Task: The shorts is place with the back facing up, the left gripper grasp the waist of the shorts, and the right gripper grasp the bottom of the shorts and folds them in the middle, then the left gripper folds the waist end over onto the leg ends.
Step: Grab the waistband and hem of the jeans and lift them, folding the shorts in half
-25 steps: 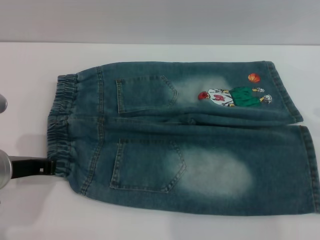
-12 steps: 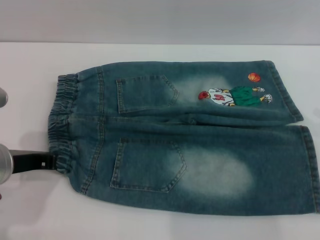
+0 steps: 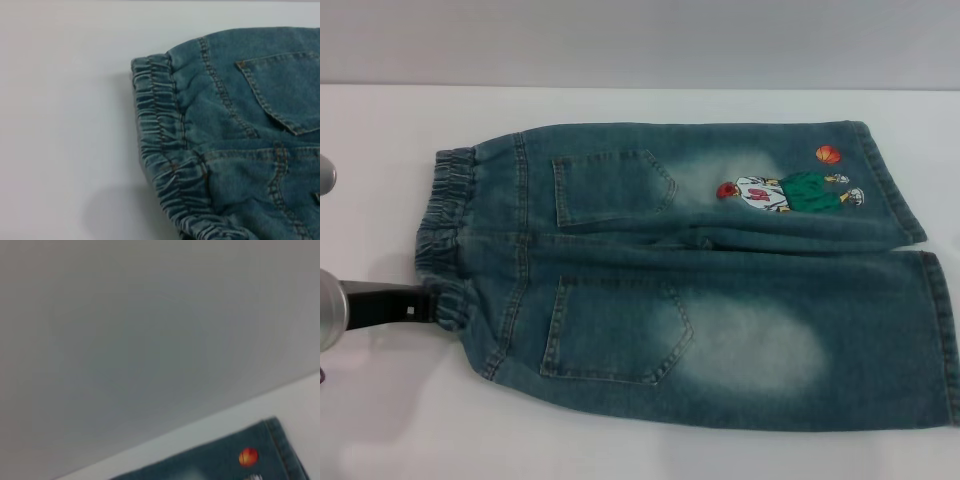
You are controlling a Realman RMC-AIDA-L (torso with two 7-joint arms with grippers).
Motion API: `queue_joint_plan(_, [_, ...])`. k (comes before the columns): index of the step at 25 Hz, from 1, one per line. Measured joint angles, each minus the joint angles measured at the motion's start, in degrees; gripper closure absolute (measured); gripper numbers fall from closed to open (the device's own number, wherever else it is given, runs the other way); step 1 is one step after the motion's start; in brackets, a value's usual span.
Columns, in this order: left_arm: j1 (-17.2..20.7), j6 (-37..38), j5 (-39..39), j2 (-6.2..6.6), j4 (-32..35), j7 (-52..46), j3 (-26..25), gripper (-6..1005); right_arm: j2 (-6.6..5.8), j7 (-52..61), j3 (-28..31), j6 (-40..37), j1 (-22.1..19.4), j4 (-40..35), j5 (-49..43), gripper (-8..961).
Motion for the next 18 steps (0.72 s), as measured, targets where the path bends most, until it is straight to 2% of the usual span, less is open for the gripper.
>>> queue_joint_plan(7, [-1.3,0.0,0.0,0.0,0.3,0.0,0.1,967,0.02,3.0,0.0,4.1,-1.7,-2.8,-3.8,250])
queue_joint_plan(18, [-2.8,0.0,0.0,0.06,1.2,0.6,-0.2,967,0.01,8.9,0.8,12.8,-4.8,-2.0,-6.1,250])
